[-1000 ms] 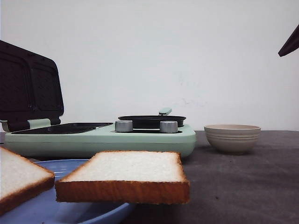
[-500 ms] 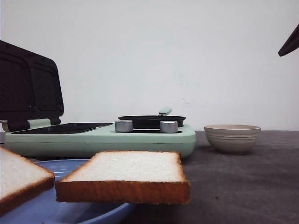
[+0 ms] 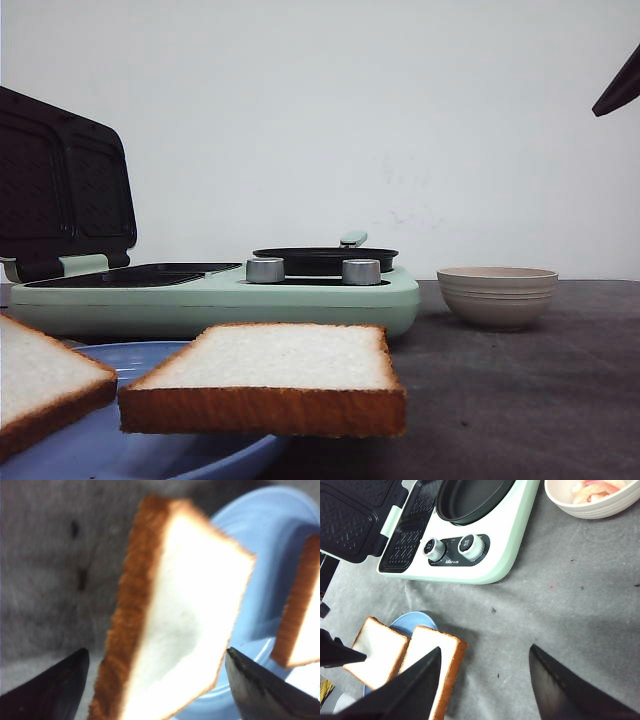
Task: Make breakfast with bread and shrimp
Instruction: 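Move the left gripper to the bread slice nearest it and grasp it, then lift the bread slice with the left gripper toward the sandwich maker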
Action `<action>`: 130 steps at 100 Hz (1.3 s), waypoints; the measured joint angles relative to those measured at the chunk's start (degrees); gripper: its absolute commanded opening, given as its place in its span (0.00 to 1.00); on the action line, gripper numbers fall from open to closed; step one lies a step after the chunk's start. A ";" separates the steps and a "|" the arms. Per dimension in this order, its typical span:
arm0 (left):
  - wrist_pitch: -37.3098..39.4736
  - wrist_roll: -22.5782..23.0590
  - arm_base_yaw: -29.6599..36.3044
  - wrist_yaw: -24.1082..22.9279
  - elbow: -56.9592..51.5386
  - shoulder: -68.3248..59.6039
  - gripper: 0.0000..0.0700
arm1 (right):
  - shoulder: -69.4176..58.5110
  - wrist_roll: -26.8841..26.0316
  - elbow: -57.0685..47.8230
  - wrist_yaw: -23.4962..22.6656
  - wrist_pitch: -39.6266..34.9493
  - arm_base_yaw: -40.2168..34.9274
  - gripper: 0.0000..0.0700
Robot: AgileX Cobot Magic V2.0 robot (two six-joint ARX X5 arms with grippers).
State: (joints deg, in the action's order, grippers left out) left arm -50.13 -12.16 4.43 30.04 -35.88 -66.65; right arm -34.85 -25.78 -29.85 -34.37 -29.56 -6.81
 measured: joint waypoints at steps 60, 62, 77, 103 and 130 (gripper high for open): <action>0.26 1.31 0.74 2.49 -0.02 -2.36 0.14 | 0.00 0.00 0.00 -0.15 0.00 0.00 0.49; 0.31 1.31 0.74 2.51 -0.02 -2.36 0.10 | 0.00 0.00 0.00 -0.15 0.00 0.00 0.49; 0.44 1.33 0.74 2.84 -0.17 -2.36 0.01 | 0.00 0.02 0.00 -0.13 0.00 0.00 0.49; 0.44 1.36 0.74 2.40 -0.20 -2.34 0.02 | -0.02 0.00 0.00 -0.13 0.00 0.00 0.49; 0.37 1.33 0.74 1.77 -0.20 1.18 0.02 | 0.00 -0.04 0.00 -0.13 0.00 0.00 0.49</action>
State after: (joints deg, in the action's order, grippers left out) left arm -49.76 -10.83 5.17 31.81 -36.07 -65.47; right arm -34.85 -25.82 -29.85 -34.50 -29.56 -6.81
